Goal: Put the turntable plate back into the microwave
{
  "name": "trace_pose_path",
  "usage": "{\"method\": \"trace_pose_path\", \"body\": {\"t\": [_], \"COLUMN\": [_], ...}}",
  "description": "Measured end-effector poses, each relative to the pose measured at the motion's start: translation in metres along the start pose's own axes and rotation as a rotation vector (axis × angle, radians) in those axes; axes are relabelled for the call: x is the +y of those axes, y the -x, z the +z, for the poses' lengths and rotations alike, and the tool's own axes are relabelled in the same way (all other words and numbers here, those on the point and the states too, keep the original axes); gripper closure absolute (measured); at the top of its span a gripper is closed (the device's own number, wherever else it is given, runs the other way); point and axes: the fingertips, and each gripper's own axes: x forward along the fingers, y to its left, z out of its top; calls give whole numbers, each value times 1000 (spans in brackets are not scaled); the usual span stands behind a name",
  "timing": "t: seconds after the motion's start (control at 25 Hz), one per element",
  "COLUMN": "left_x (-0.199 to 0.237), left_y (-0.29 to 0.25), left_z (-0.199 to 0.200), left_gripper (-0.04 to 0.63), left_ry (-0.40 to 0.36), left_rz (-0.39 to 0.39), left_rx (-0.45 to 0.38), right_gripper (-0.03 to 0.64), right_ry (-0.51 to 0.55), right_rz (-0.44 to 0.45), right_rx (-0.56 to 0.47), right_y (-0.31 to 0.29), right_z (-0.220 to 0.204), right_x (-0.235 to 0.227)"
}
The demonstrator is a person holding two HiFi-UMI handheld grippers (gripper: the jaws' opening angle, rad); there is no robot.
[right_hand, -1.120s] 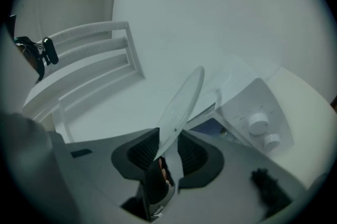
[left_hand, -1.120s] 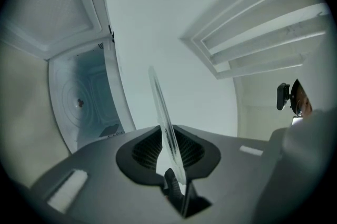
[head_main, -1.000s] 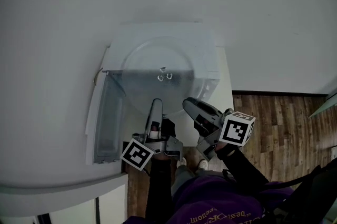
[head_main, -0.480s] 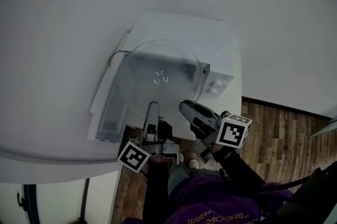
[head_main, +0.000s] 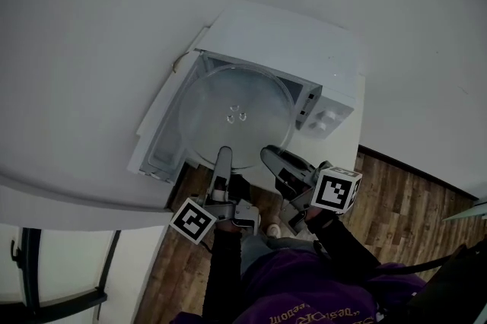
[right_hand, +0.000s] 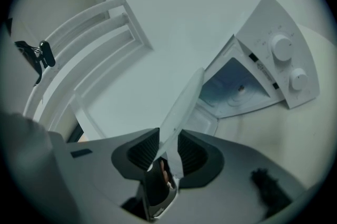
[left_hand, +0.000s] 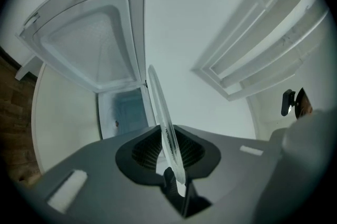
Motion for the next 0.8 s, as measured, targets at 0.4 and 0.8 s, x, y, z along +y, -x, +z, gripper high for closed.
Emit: {"method": "trace_pose_path", "body": {"t": [0.4,0.8], "left_x": [24,45], "left_y": [22,38], "left_z": [-15,-28], "left_gripper": [537,540], "left_ry": [51,103], "left_rz": [78,115], "left_rx": [-35,-65], "right_gripper": [500,500], "right_ry": [-41,-67], "right_rz": [3,-15], "right_rx": [82,124], "right_y": [8,17], "right_z": [-24,-45], "right_x": [-17,-36]}}
